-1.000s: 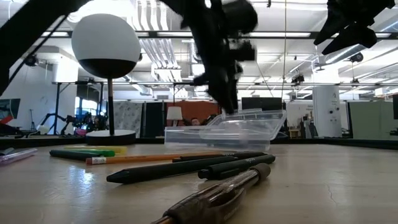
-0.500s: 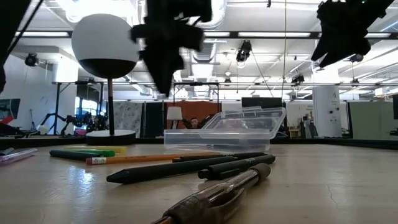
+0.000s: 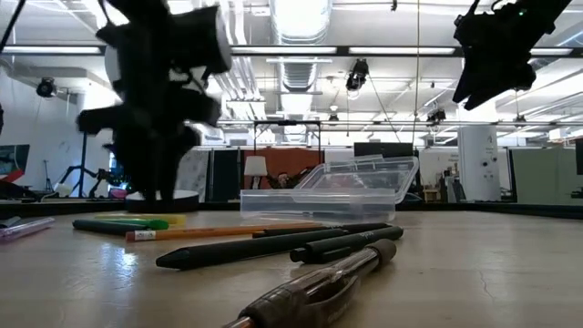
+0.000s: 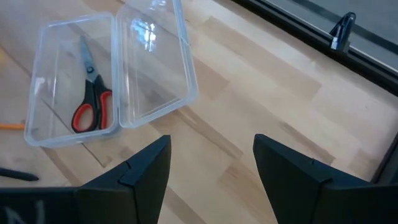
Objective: Pick & place school supplies into a supply box
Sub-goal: Put the yellow pen into the transparent supply box
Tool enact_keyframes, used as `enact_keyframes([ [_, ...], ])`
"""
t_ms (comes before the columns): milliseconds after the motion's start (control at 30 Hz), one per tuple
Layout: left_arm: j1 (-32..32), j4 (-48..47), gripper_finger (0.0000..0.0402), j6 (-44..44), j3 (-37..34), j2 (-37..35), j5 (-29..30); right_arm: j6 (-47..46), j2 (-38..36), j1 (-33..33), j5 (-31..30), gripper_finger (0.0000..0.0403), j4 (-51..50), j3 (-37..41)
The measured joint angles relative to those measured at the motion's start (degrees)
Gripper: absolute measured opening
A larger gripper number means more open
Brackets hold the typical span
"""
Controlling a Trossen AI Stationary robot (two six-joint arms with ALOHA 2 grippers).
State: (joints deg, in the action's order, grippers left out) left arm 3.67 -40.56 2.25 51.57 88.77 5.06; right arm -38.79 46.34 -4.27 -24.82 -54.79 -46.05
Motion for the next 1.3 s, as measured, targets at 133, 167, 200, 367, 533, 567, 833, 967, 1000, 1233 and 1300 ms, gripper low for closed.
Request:
enact_keyframes([
  [133,0.03,2.77,0.0187,-1.28,-3.91,1.39,0.45,-0.05,0.48,0.00,0.00,0.0219,1.53,-0.01],
  [167,-0.06,4.19,0.0187,-1.22,-4.57,1.42,1.44,-0.09,0.68,0.00,-0.02,0.0219,2.20,-0.01],
  [200,-0.32,5.13,0.0186,-0.59,-5.16,1.40,1.75,-0.15,0.69,0.00,0.00,0.0219,2.82,-0.01],
  [367,-1.75,6.31,0.0163,1.43,-7.11,1.38,0.75,-0.23,1.07,0.00,-0.07,0.0219,5.57,-0.01],
  [533,-1.99,6.72,0.0094,-1.01,-8.14,1.47,1.06,-0.22,1.62,0.00,-0.64,0.0219,7.98,-0.01],
  [567,-2.01,6.68,0.0078,-1.72,-8.19,1.47,1.11,-0.24,1.80,0.00,-0.68,0.0219,8.59,-0.01],
  [833,-2.34,6.21,0.0019,-6.09,-1.29,2.07,2.78,-1.29,2.30,-0.02,-0.72,0.0219,8.71,-0.01],
  [967,-2.59,6.66,0.0017,-16.15,8.12,1.74,3.67,-4.33,2.33,-0.01,-0.74,0.0219,8.71,-0.01],
  [1000,-2.90,6.33,0.0017,-18.81,10.40,2.15,3.67,-4.52,2.31,-0.02,-0.76,0.0219,8.72,-0.01],
  [1233,-7.65,8.24,0.0017,-39.13,25.88,10.65,3.63,-4.52,2.28,0.00,-0.79,0.0219,8.74,-0.01],
  [1300,-8.87,7.87,0.0021,-43.65,30.78,15.82,2.63,-4.55,2.30,0.00,-0.77,0.0219,8.73,-0.01],
])
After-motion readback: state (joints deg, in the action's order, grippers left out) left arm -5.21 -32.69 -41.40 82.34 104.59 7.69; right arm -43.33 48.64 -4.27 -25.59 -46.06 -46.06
